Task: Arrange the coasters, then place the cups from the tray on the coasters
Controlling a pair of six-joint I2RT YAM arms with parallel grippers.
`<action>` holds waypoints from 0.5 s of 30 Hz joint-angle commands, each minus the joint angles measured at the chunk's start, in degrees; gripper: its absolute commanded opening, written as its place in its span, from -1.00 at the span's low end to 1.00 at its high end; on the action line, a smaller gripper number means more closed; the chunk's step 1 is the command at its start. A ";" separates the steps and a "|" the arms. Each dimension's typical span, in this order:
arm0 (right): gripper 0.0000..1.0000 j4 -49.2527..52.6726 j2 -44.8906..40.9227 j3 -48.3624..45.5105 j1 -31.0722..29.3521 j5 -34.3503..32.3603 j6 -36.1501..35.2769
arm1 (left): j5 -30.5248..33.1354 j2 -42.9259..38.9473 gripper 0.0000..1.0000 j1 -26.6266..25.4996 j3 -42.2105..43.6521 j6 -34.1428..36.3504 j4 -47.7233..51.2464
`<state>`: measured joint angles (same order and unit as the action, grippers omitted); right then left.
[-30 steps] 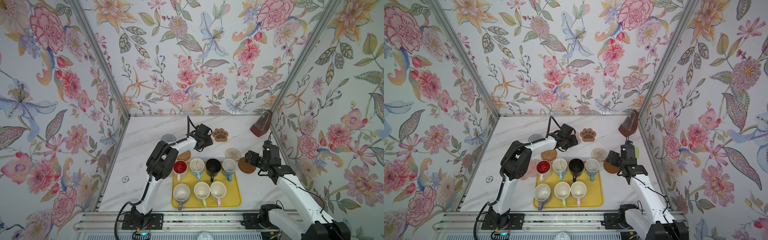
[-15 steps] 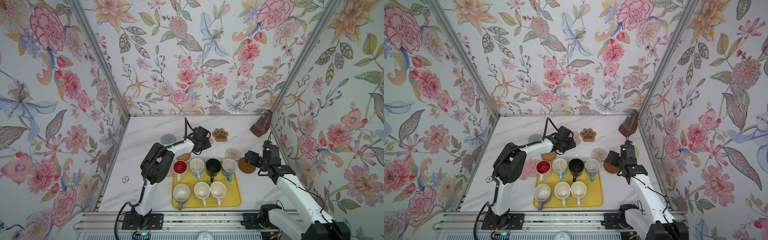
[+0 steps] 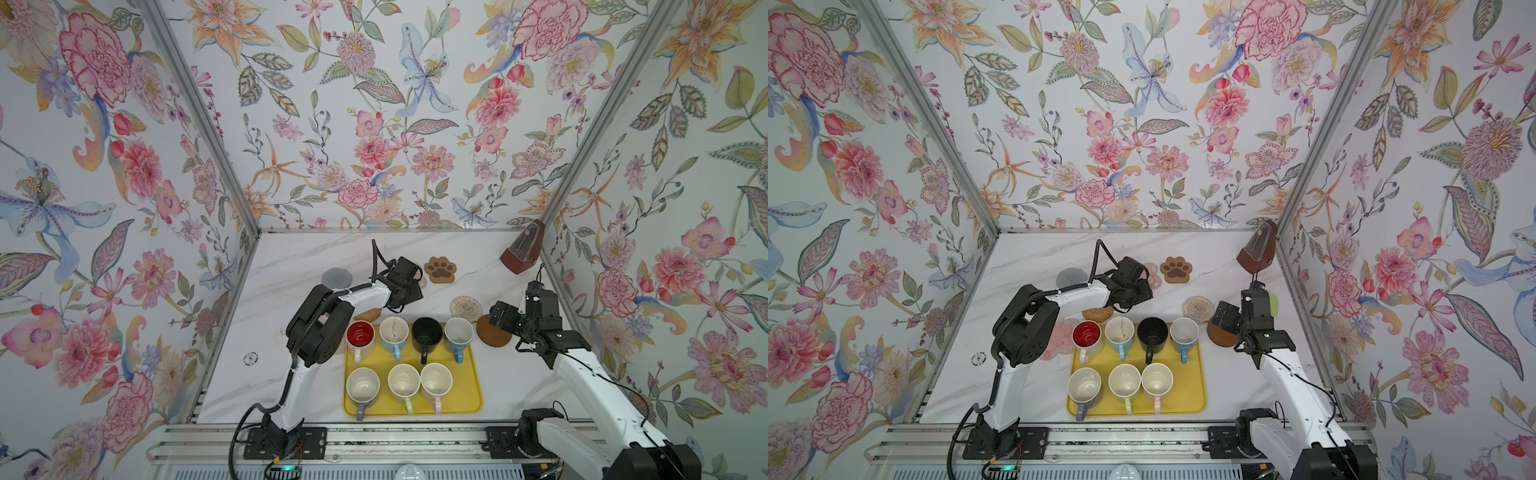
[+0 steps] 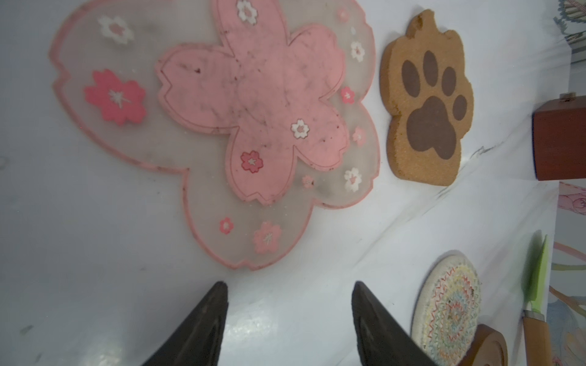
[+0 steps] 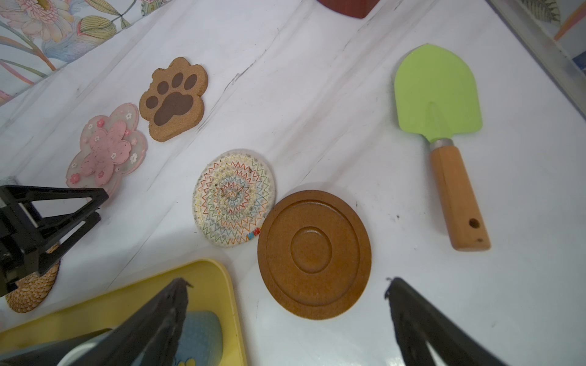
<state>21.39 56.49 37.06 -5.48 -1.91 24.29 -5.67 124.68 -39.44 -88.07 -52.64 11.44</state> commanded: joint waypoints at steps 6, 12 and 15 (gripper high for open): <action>0.99 0.95 -0.67 -0.06 0.21 -0.11 -0.08 | -0.40 3.07 0.30 0.93 -2.25 -0.63 1.03; 0.98 0.94 -0.25 -0.06 0.27 -0.09 -0.12 | -0.35 3.86 0.29 1.65 -3.68 -0.03 1.45; 0.99 0.85 -0.11 -0.14 0.21 -0.04 -0.12 | -0.46 3.61 0.29 2.22 -3.86 0.30 1.37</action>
<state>21.41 56.49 37.06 -5.48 -1.91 24.29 -5.82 126.63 -38.37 -90.70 -52.82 11.29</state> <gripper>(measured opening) 0.992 0.648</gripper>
